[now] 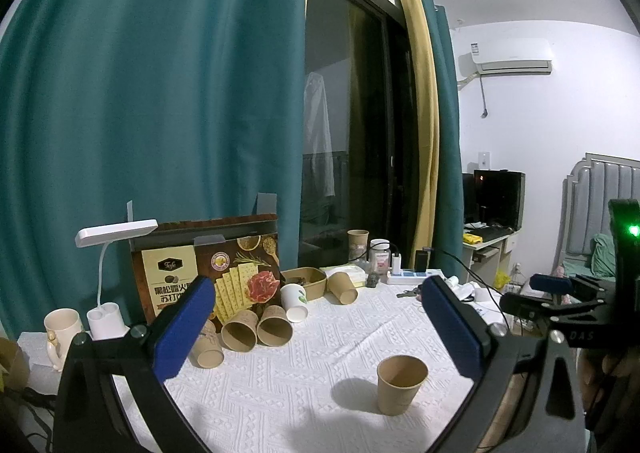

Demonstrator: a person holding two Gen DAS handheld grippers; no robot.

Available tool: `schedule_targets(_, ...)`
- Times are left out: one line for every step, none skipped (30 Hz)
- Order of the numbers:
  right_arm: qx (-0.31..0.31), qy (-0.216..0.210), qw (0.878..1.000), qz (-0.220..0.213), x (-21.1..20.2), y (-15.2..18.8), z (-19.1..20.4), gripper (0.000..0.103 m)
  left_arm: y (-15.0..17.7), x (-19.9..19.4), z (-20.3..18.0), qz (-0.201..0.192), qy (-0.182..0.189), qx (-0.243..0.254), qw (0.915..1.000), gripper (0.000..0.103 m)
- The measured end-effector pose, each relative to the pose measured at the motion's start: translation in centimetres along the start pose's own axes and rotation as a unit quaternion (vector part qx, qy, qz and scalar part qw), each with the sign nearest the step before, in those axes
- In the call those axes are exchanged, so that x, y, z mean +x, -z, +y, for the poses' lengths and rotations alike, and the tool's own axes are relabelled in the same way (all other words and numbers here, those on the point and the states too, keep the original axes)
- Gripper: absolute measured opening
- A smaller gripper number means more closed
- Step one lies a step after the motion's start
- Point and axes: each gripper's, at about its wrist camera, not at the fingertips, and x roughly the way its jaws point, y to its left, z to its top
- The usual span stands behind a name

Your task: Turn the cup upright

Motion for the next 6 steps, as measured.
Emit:
schedule_targets(-0.001,0.000,1.000,0.000,-0.05,-0.04,0.00,0.083,-0.12,0.01,-0.03,0.001,0.001,0.000,1.0000,0.103)
schedule_targets(-0.001,0.000,1.000,0.000,-0.02,-0.01,-0.04,0.083,-0.16,0.05,-0.04,0.001,0.002,0.000,1.0000,0.103)
schedule_targets(-0.002,0.001,1.000,0.000,-0.02,0.01,-0.13,0.083,-0.24,0.04,-0.06,0.001,0.003,0.000,1.0000,0.103)
schedule_targets(-0.002,0.000,1.000,-0.001,-0.02,0.01,-0.13,0.083,-0.28,0.07,-0.08,0.001,0.005,0.001,1.0000,0.103)
schedule_targets(-0.003,0.001,1.000,-0.001,0.09,0.05,-0.15,0.083,-0.32,0.12,-0.11,0.002,0.006,0.001,1.0000,0.103)
schedule_targets(-0.003,0.001,1.000,0.000,0.14,0.05,-0.37,0.083,-0.29,0.10,-0.15,0.001,0.006,0.001,1.0000,0.103)
